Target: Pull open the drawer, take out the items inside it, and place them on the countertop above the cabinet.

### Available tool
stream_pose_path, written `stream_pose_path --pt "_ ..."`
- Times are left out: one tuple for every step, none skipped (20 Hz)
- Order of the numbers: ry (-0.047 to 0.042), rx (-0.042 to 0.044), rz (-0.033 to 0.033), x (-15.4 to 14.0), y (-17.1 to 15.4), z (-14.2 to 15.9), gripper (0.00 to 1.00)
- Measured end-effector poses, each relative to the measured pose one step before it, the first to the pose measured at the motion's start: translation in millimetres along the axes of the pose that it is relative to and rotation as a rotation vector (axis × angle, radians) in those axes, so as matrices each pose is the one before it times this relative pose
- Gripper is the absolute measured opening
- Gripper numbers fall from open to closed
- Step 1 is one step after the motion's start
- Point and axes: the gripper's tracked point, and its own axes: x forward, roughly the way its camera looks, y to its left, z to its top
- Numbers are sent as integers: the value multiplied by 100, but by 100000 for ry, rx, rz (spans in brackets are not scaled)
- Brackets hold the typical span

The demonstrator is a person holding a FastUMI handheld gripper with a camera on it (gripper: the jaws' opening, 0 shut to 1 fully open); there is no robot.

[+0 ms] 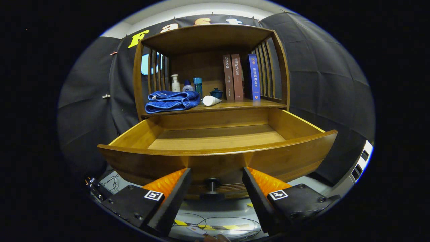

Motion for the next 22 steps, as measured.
stream_pose_path --pt "-93 83 112 391 -39 208 100" --pt "246 -122 295 519 -18 200 100" --pt "129 -324 258 555 13 245 99" --pt "98 -243 141 594 -11 307 100" --pt "12 -237 64 756 -51 249 99" --pt "-204 -88 41 757 12 358 100" --pt "-34 -75 52 943 38 275 100" --pt "186 -193 -38 851 67 311 100" --pt "-205 21 -24 840 11 453 100" --pt "-1204 208 8 1011 36 754 100" --pt "-563 -172 -116 987 67 439 100" --pt "1357 20 -69 900 -40 -205 99" --pt "98 749 377 947 160 779 100" --pt "551 244 -38 1066 -30 -172 99" --pt "27 222 189 855 50 262 99" --pt "-80 59 9 854 26 259 99" --pt "-62 -256 -110 872 -38 166 99" --pt "-302 -122 -206 716 59 251 99" --pt "-193 -87 -128 719 27 191 99" --pt "249 121 -99 529 51 18 99" --pt "343 237 -130 680 25 108 100" --pt "259 265 -138 553 81 46 100"
